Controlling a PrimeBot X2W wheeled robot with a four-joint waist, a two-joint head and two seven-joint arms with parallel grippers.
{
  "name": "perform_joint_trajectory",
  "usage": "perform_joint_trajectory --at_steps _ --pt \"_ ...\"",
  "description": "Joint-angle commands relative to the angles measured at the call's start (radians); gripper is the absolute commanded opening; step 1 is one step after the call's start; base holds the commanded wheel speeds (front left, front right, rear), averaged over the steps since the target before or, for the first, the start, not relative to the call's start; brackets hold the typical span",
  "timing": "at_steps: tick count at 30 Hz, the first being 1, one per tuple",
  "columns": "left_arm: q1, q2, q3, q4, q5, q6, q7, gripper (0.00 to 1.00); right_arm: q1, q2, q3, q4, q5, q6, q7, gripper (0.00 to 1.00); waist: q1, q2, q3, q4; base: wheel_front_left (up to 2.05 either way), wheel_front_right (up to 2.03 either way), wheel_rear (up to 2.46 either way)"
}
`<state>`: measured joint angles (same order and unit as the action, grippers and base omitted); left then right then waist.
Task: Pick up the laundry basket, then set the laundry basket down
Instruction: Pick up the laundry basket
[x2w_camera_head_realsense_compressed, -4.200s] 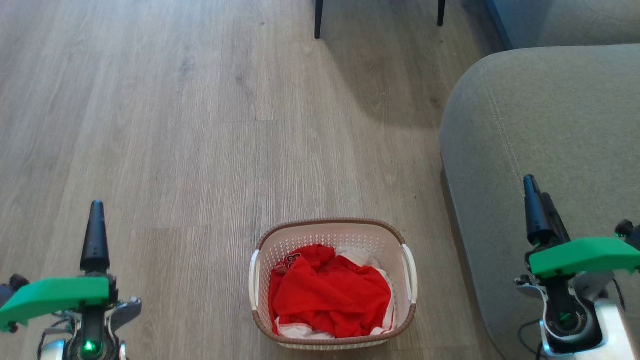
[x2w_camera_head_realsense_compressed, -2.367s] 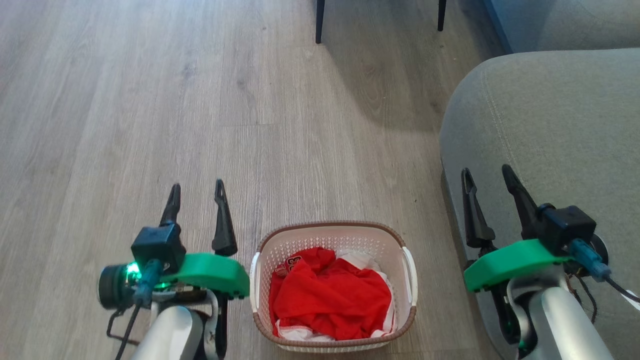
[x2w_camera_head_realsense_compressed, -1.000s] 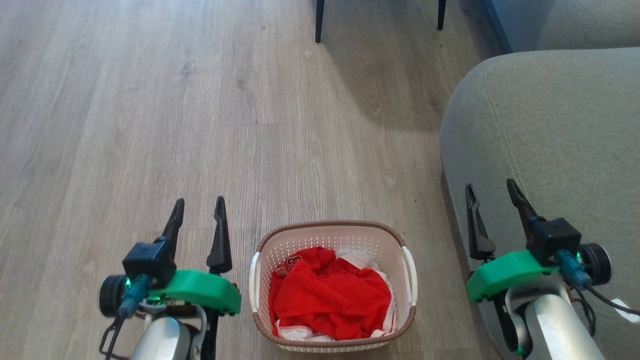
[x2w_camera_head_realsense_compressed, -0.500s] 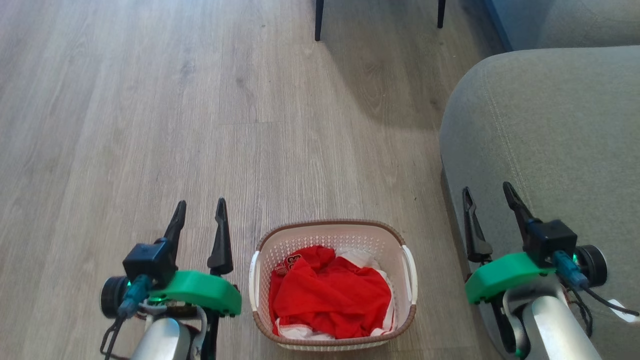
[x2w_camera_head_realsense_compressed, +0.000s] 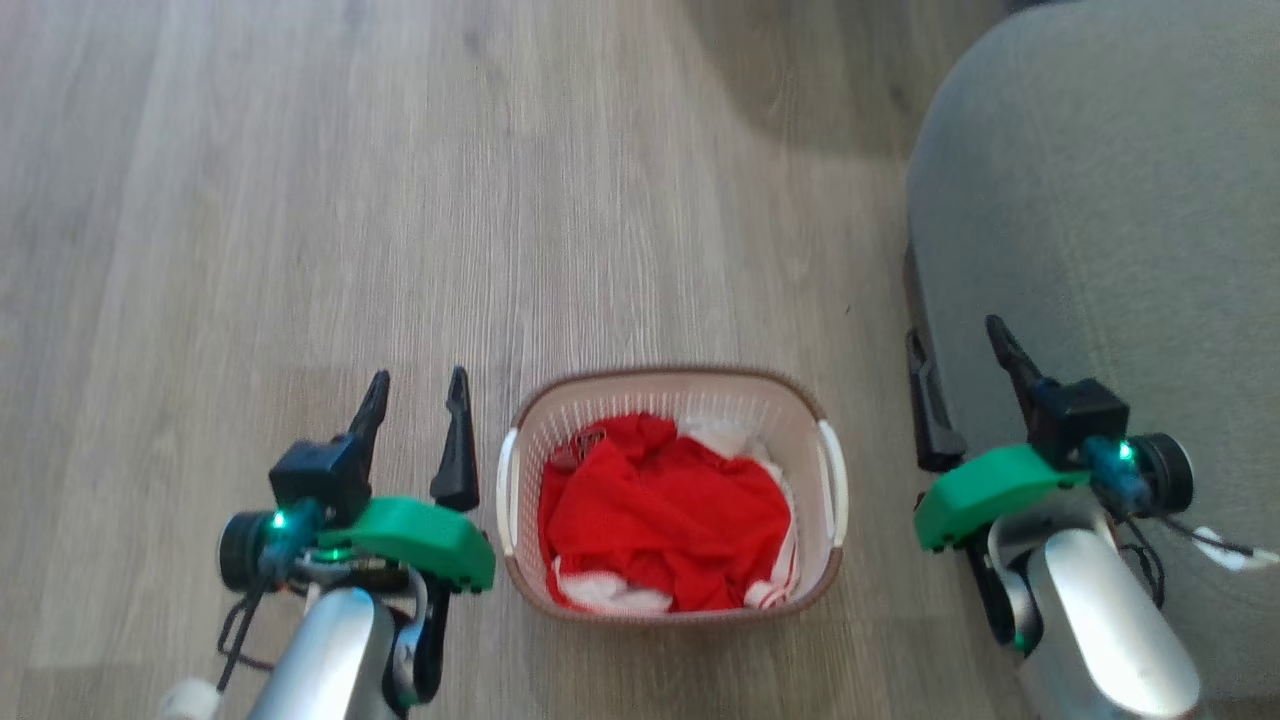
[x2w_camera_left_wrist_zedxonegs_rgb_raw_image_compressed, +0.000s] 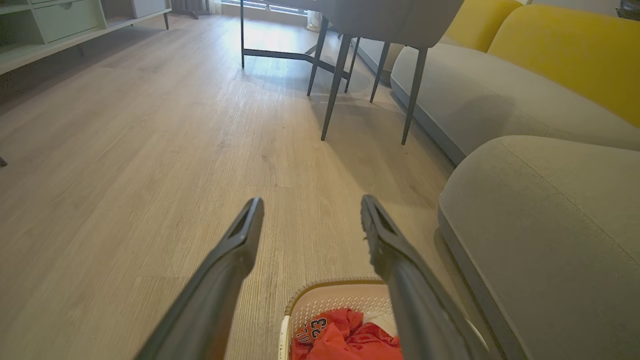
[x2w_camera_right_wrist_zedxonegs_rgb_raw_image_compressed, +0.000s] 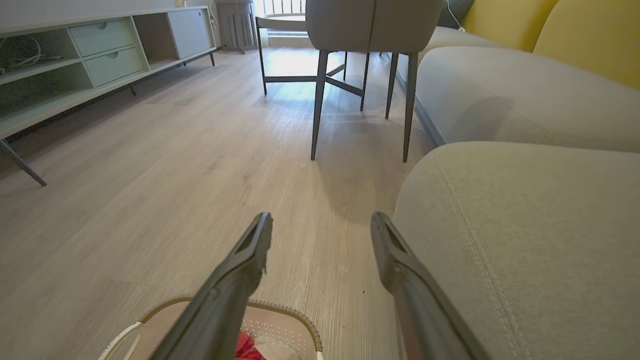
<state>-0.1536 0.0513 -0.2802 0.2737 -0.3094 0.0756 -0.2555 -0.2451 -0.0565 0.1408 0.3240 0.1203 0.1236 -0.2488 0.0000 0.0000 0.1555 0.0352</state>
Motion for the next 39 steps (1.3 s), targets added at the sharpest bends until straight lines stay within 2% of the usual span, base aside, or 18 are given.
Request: perform_joint_trajectory --at_steps 1,17,32,39 --pt "-0.058 -0.001 0.028 -0.007 -0.004 0.005 -0.006 1.00 -0.040 0.006 0.014 -0.004 0.021 0.007 -0.013 1.00 0.0000 0.0000 0.071 0.010 0.00 0.00 0.00" --pt "-0.329 -0.001 -0.070 0.329 -0.039 -0.041 -0.006 1.00 -0.315 0.006 0.058 0.356 0.071 0.007 -0.013 1.00 0.0000 0.0000 0.376 0.034 0.00 0.00 0.00" --pt "-0.517 -0.001 -0.187 0.624 -0.131 -0.081 -0.006 1.00 -0.475 0.006 0.096 0.640 0.072 0.007 -0.013 1.00 0.0000 0.0000 0.552 0.030 0.00 0.00 0.00" --pt "-0.609 -0.001 -0.229 0.762 -0.239 -0.130 -0.006 1.00 -0.548 0.006 0.132 0.722 0.194 0.007 -0.006 1.00 0.0000 0.0000 0.619 0.023 0.00 0.00 0.00"
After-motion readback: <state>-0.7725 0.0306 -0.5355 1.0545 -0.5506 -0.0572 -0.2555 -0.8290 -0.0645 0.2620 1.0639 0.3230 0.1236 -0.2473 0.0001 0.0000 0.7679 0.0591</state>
